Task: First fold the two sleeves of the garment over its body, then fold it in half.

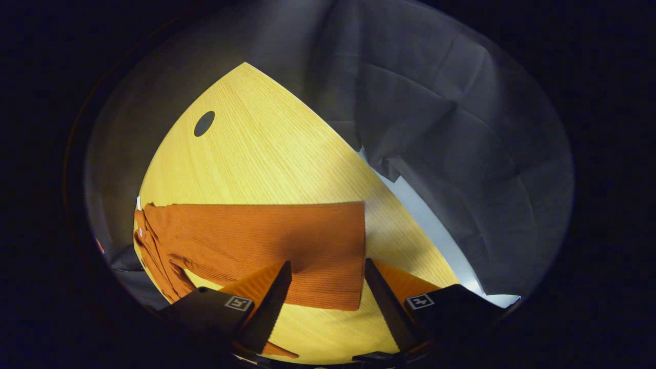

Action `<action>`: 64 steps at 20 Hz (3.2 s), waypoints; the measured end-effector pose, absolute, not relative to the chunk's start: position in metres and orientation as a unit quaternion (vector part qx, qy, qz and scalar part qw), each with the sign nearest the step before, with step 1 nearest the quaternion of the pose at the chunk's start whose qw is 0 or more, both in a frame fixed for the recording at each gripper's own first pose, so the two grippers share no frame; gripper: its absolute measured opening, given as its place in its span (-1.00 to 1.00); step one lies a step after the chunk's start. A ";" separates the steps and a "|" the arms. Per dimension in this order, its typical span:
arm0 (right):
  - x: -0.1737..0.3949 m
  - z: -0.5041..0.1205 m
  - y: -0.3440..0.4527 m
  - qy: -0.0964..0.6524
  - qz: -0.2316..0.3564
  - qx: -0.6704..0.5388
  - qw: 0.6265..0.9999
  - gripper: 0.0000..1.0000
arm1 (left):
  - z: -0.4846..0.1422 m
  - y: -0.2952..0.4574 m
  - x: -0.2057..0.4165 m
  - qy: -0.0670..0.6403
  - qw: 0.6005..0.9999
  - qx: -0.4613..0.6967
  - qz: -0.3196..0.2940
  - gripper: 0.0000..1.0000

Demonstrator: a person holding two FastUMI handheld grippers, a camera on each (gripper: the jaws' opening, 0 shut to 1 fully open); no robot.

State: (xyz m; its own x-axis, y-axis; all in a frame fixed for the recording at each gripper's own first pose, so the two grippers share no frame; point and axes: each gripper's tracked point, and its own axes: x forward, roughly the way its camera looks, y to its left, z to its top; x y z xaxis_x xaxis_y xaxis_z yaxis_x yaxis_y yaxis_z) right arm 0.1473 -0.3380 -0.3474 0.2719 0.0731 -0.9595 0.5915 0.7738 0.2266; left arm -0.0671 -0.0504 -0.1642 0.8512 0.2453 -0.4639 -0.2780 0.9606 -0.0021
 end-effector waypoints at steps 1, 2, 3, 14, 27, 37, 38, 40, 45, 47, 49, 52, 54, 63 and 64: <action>0.145 -0.350 -0.343 0.586 -0.179 0.276 0.740 0.70 | -0.172 -0.049 -0.071 0.249 0.958 -0.035 0.139 0.99; 0.143 -0.354 -0.349 0.593 -0.184 0.265 0.738 0.45 | -0.176 -0.046 -0.074 0.255 0.956 -0.034 0.144 0.99; 0.143 -0.354 -0.349 0.594 -0.183 0.265 0.738 0.19 | -0.177 -0.044 -0.074 0.255 0.955 -0.034 0.148 0.99; 0.168 -0.353 -0.338 0.588 -0.139 0.275 0.748 -0.88 | -0.171 -0.057 -0.054 0.236 0.966 -0.011 0.104 0.99; 0.157 -0.289 -0.332 0.559 -0.169 0.254 0.771 -0.95 | -0.195 0.012 -0.037 0.252 0.967 0.035 0.021 0.99; 0.179 -0.183 -0.255 0.535 -0.123 0.216 0.807 -0.96 | -0.236 0.077 -0.049 0.273 0.961 0.027 0.027 0.99; 0.183 -0.175 -0.244 0.535 -0.118 0.200 0.813 -0.96 | -0.235 0.086 -0.048 0.271 0.962 0.030 0.030 0.99; 0.191 -0.160 -0.213 0.533 -0.103 0.186 0.819 -0.96 | -0.236 0.100 -0.047 0.267 0.963 0.029 0.035 0.99; 0.213 -0.121 -0.108 0.521 -0.040 0.133 0.843 -0.96 | -0.252 0.111 -0.055 0.282 0.959 0.004 0.021 0.99; 0.222 -0.112 -0.059 0.520 -0.010 0.117 0.846 -0.94 | -0.259 0.116 -0.059 0.287 0.958 0.006 0.022 0.99; 0.232 -0.107 -0.011 0.518 0.014 0.103 0.849 -0.97 | -0.261 0.121 -0.063 0.288 0.957 0.006 0.023 0.99; 0.240 -0.110 0.062 0.528 0.050 0.085 0.843 -0.97 | -0.264 0.134 -0.066 0.286 0.958 0.004 0.028 0.99; 0.243 -0.115 0.107 0.533 0.070 0.069 0.840 -0.96 | -0.265 0.147 -0.067 0.287 0.957 0.007 0.039 0.99; 0.236 -0.160 0.309 0.565 0.167 0.067 0.805 -0.96 | -0.270 0.178 -0.083 0.294 0.953 0.011 0.071 0.99; 0.235 -0.169 0.325 0.571 0.172 0.063 0.800 -0.96 | -0.272 0.179 -0.088 0.299 0.952 0.011 0.072 0.99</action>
